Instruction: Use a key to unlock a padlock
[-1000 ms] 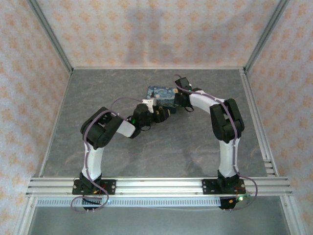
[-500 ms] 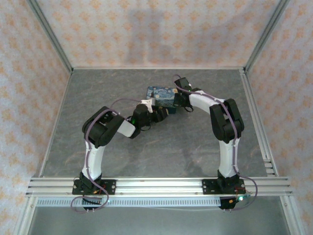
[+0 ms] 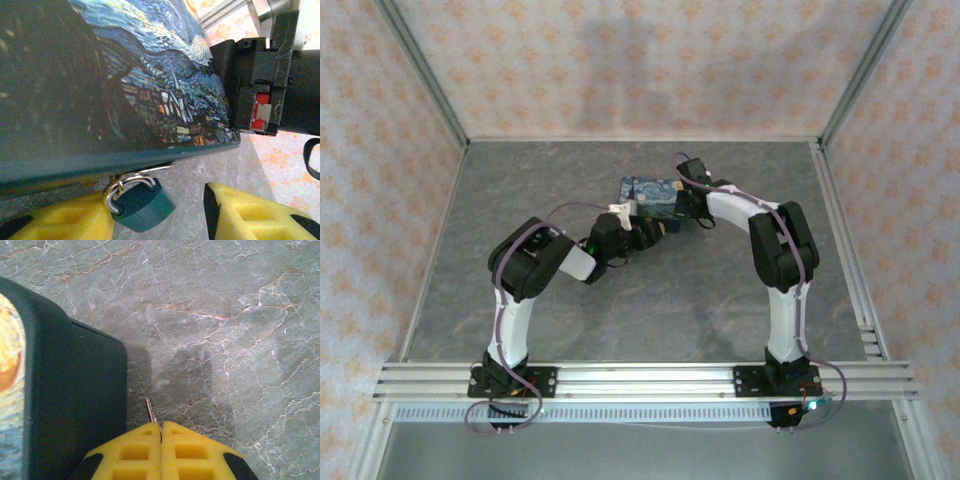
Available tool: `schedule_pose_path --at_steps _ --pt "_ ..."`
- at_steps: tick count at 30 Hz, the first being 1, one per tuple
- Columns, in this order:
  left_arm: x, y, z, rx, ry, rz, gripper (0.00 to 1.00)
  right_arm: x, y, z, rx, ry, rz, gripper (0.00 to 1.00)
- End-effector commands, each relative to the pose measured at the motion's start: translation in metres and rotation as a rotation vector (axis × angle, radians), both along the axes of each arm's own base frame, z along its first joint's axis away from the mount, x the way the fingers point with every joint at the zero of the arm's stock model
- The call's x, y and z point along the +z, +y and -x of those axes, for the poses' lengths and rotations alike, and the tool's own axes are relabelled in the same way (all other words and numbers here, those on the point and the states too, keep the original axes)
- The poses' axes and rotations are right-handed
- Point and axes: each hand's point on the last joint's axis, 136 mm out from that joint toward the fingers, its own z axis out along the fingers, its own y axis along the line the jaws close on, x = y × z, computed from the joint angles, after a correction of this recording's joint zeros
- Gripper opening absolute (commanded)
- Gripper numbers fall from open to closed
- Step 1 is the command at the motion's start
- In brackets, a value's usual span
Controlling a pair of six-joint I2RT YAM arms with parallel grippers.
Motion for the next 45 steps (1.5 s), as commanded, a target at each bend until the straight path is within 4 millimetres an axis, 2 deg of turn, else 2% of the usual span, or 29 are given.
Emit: schedule_pose_path --at_steps 1,2,4,15,20,25,29,34,36,42,43,45 --pt "0.020 -0.005 0.003 -0.035 -0.065 0.048 0.57 -0.023 -0.001 0.018 0.017 0.069 0.053 0.00" --pt "0.020 -0.003 0.003 -0.029 -0.067 0.046 0.62 -0.024 -0.001 0.019 0.017 0.071 0.054 0.00" --pt "0.019 -0.001 0.004 -0.025 -0.067 0.040 0.64 -0.023 -0.001 0.018 0.017 0.070 0.054 0.00" --pt "0.024 0.005 0.006 -0.005 -0.096 0.068 0.62 -0.023 0.000 0.018 0.017 0.072 0.052 0.00" --pt "0.029 0.000 0.000 -0.008 -0.114 0.082 0.63 -0.022 0.000 0.017 0.015 0.070 0.052 0.00" --pt "0.019 -0.006 -0.008 0.000 -0.098 0.044 0.66 -0.020 0.002 0.016 0.017 0.066 0.051 0.00" --pt "0.007 0.001 -0.011 0.057 -0.091 -0.013 0.69 -0.018 0.002 0.016 0.019 0.063 0.052 0.00" --pt "-0.002 -0.003 -0.015 0.068 -0.066 -0.023 0.69 -0.017 0.001 0.016 0.024 0.060 0.064 0.00" --pt "-0.003 -0.004 -0.016 0.069 -0.062 -0.023 0.67 -0.016 -0.001 0.015 0.020 0.056 0.067 0.00" --pt "-0.016 -0.007 -0.017 0.050 -0.008 -0.046 0.52 -0.014 -0.001 0.014 0.022 0.053 0.070 0.00" --pt "-0.018 -0.006 -0.016 0.050 -0.003 -0.047 0.49 -0.014 0.000 0.014 0.024 0.051 0.070 0.00" --pt "-0.021 -0.005 -0.015 0.043 0.007 -0.045 0.37 -0.013 0.000 0.014 0.024 0.051 0.072 0.00"
